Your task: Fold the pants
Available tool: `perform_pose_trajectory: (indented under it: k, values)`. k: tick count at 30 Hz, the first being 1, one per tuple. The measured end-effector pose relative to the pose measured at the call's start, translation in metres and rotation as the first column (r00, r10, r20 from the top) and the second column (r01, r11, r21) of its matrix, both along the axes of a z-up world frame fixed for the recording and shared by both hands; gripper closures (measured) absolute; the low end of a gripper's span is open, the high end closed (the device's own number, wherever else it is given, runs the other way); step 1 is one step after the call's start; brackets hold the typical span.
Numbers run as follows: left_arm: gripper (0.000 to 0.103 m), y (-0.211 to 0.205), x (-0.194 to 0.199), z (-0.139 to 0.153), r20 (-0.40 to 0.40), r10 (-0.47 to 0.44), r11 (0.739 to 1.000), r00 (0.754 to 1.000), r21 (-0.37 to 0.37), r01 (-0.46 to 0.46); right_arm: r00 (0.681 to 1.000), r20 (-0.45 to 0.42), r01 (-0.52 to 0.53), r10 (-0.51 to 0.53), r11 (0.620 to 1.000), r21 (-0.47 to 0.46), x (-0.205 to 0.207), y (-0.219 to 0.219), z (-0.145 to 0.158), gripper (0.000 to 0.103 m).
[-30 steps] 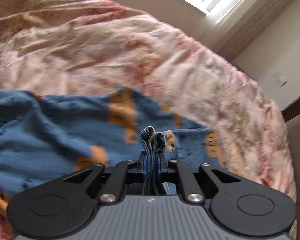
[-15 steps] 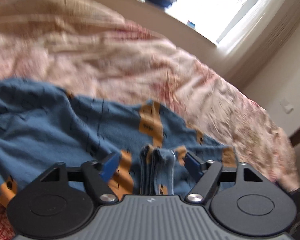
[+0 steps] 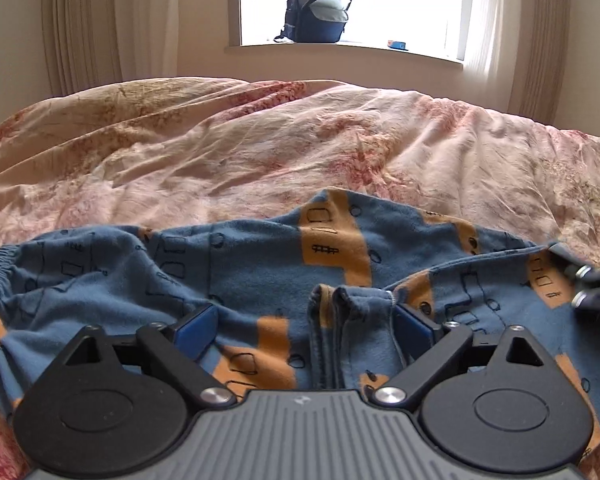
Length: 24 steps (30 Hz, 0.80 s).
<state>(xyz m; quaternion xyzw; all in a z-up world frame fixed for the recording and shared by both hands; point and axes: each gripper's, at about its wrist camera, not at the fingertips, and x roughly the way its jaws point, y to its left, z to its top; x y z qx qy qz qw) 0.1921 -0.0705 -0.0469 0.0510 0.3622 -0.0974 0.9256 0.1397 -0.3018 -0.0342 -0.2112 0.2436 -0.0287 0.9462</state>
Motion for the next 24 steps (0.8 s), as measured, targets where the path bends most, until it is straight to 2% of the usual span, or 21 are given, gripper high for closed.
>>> perform_pose_trajectory:
  k: [2, 3, 6, 8, 10, 12, 13, 15, 18, 21, 24]
  values:
    - [0.001, 0.005, 0.001, 0.007, -0.013, 0.015, 0.999, 1.0, -0.049, -0.016, 0.995, 0.01, 0.095, -0.095, 0.995, -0.009, 0.001, -0.022, 0.005, 0.002]
    - [0.001, 0.009, 0.0, 0.012, -0.015, 0.024, 0.996, 1.0, -0.086, -0.025, 0.993, 0.017, 0.119, -0.119, 0.993, 0.012, -0.006, -0.028, 0.012, 0.006]
    - [0.0, 0.019, -0.012, 0.026, 0.002, 0.017, 0.984, 1.0, -0.179, -0.016, 0.996, 0.061, 0.054, -0.06, 0.995, 0.084, -0.047, -0.024, 0.032, 0.002]
    - [0.0, 0.023, -0.027, 0.028, 0.004, -0.017, 0.981, 1.0, -0.194, 0.018, 0.997, 0.073, -0.002, -0.006, 0.993, 0.115, -0.079, -0.011, 0.036, 0.001]
    - [0.0, 0.023, -0.041, 0.02, -0.004, -0.036, 0.985, 0.999, -0.171, 0.035, 0.997, 0.04, -0.067, 0.062, 0.99, 0.127, -0.103, 0.004, 0.027, 0.001]
    - [0.0, 0.016, -0.051, 0.002, -0.026, -0.038, 0.998, 0.999, -0.058, 0.037, 0.995, -0.005, -0.095, 0.095, 0.994, 0.047, -0.114, 0.021, 0.008, 0.001]
    - [0.0, 0.013, -0.055, -0.005, -0.007, -0.043, 0.999, 0.999, -0.003, 0.043, 0.996, -0.015, -0.092, 0.092, 0.996, 0.002, -0.118, 0.024, 0.0, 0.001]
    - [0.0, 0.008, -0.06, -0.005, 0.04, -0.054, 0.998, 0.998, 0.045, 0.052, 0.998, -0.004, -0.068, 0.068, 0.997, -0.024, -0.12, 0.022, -0.002, 0.001]
    - [0.0, 0.008, -0.056, 0.01, 0.036, -0.036, 0.999, 0.999, 0.028, 0.035, 1.0, 0.007, 0.004, -0.004, 1.0, -0.014, -0.118, 0.003, 0.009, 0.001]
    - [0.0, 0.017, -0.048, 0.022, 0.086, 0.008, 0.999, 0.996, -0.037, -0.005, 0.999, 0.035, -0.023, 0.021, 0.998, 0.054, -0.107, -0.01, 0.025, 0.001]
    - [0.0, 0.014, -0.019, 0.021, 0.031, 0.067, 0.998, 0.997, -0.014, -0.067, 0.996, 0.049, -0.078, 0.075, 0.994, 0.073, -0.075, -0.003, 0.032, 0.001]
